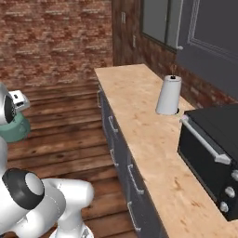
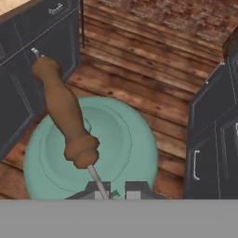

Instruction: The kettle is done boiling. Turn off the stove, then wait for 300 timesteps before moving the kettle to the dining table.

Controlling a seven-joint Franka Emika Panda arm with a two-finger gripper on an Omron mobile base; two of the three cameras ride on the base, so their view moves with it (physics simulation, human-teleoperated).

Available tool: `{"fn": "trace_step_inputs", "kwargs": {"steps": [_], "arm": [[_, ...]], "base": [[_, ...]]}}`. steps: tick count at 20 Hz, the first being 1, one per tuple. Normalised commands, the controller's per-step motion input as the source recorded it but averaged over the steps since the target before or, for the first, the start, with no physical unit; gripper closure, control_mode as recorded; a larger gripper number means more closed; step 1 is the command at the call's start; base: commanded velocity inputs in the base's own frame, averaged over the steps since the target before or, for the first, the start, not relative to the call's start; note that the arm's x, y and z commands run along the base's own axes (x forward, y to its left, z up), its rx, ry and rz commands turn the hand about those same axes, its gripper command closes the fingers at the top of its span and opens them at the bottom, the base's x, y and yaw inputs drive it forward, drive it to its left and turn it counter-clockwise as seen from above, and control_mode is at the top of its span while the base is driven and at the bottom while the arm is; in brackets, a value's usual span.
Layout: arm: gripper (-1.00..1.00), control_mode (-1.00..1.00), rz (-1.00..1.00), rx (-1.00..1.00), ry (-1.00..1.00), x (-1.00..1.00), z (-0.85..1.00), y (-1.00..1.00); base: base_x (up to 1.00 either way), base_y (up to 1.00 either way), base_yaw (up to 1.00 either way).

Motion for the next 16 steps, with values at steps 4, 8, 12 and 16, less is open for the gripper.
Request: {"fn": "trace_step_inputs", "kwargs": {"steps": [4, 8, 12, 16], "arm": [[1.0, 1.0, 0.0, 0.0, 0.0, 0.0, 0.0, 0.0], [1.0, 1.0, 0.0, 0.0, 0.0, 0.0, 0.0, 0.0], [1.0, 1.0, 0.0, 0.0, 0.0, 0.0, 0.0, 0.0], [1.0, 1.0, 0.0, 0.0, 0.0, 0.0, 0.0, 0.0]], "base": [[0.89, 0.21, 0.0], [0.88, 0.15, 0.0], [0.86, 0.16, 0.01], [0.73, 0.11, 0.04]]}}
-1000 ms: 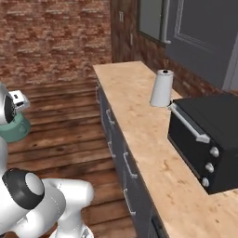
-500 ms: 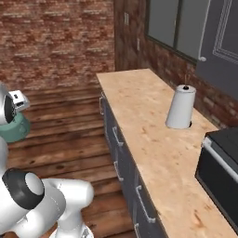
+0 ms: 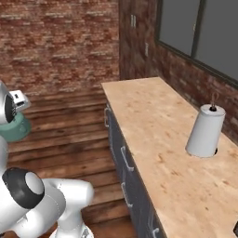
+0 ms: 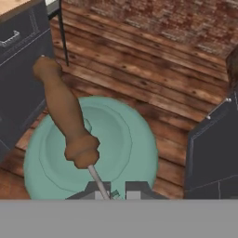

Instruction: The kettle is done boiling. Turn off the stove, then wait for 300 timesteps before moving the kettle to the dining table.

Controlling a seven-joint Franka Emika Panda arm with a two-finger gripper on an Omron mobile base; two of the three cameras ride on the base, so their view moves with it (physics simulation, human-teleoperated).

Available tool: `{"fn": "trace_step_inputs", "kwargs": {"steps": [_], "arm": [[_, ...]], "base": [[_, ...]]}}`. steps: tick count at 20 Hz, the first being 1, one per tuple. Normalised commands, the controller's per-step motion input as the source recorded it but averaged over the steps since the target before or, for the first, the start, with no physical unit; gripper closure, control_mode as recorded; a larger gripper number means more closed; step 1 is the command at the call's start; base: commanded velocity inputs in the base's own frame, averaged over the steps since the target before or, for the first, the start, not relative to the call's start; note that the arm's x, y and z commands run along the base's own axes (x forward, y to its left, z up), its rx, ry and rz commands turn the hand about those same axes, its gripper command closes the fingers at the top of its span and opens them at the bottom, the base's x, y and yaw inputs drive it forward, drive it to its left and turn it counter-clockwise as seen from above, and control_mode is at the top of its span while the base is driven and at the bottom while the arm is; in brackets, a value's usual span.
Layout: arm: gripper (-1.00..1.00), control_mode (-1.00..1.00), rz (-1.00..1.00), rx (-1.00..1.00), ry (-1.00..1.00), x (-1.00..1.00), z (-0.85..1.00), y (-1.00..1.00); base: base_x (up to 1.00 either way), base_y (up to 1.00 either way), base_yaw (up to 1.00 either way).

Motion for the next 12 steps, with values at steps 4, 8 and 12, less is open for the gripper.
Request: {"fn": "trace_step_inputs", "kwargs": {"steps": [4, 8, 12], "arm": [[1.0, 1.0, 0.0, 0.0, 0.0, 0.0, 0.0, 0.0], [1.0, 1.0, 0.0, 0.0, 0.0, 0.0, 0.0, 0.0], [1.0, 1.0, 0.0, 0.0, 0.0, 0.0, 0.0, 0.0]], "base": [[0.55, 0.03, 0.1], [0.45, 0.0, 0.16], [0.38, 0.0, 0.19]]}}
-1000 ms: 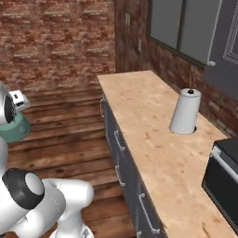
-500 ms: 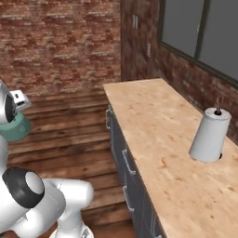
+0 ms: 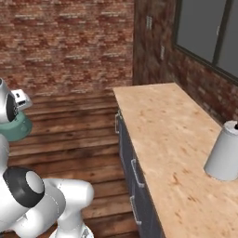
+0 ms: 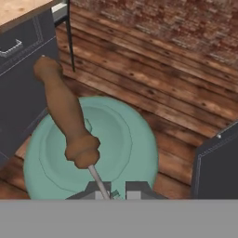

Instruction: The kettle is done boiling. Turn off the stove, then wait for 300 timesteps before moving the kettle to the dining table.

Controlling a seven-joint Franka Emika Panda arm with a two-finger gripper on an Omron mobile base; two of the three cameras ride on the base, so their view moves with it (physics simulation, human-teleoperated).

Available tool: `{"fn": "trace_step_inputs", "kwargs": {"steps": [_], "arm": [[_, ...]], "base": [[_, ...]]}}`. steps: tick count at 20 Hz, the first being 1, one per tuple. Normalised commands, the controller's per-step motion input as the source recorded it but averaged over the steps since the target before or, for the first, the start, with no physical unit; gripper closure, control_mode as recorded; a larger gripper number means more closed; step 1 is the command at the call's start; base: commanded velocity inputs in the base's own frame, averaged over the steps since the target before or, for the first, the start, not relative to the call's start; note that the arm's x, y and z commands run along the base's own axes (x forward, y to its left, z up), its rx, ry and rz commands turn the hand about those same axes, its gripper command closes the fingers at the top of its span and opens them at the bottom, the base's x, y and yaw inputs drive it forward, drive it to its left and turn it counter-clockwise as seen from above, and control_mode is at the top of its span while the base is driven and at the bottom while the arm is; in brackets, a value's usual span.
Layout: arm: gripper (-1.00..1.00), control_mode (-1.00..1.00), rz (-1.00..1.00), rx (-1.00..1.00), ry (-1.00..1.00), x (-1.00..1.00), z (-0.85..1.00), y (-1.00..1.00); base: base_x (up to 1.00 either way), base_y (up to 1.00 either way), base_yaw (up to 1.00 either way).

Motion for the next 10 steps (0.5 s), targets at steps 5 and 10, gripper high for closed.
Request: {"fn": "trace_step_inputs", "kwargs": {"steps": [5, 10], "arm": [[1.0, 1.0, 0.0, 0.0, 0.0, 0.0, 0.0, 0.0], [1.0, 1.0, 0.0, 0.0, 0.0, 0.0, 0.0, 0.0]], "base": [[0.35, 0.0, 0.22], [0.34, 0.03, 0.25]]}}
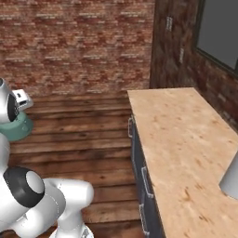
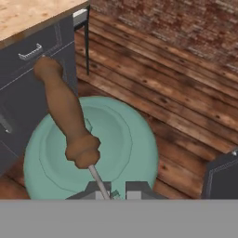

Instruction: The kettle is done boiling. Turn off the stove, then wait for 300 timesteps before moving the kettle to the dining table.

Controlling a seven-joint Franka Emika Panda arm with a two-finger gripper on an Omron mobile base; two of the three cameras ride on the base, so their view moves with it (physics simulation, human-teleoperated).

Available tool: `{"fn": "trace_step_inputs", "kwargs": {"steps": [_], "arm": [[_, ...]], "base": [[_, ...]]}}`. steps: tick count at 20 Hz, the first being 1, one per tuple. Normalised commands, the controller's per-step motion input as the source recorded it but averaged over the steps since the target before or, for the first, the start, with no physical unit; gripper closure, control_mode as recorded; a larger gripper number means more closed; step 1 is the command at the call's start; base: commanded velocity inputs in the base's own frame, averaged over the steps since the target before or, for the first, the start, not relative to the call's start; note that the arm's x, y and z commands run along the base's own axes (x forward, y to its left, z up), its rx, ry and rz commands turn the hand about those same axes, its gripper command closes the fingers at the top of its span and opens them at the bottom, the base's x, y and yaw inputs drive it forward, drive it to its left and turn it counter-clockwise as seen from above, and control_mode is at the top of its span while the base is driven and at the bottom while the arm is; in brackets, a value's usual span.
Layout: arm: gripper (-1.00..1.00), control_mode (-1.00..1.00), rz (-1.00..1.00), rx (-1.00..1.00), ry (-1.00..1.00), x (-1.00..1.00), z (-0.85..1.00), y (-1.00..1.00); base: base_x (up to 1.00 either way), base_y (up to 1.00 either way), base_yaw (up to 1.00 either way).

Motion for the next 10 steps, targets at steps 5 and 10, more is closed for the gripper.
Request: {"fn": "trace_step_inputs", "kwargs": {"steps": [5, 10], "arm": [[1.0, 1.0, 0.0, 0.0, 0.0, 0.0, 0.0, 0.0], [1.0, 1.0, 0.0, 0.0, 0.0, 0.0, 0.0, 0.0]], "base": [[0.41, 0.16, 0.27], [0.41, 0.26, 0.27]]}}
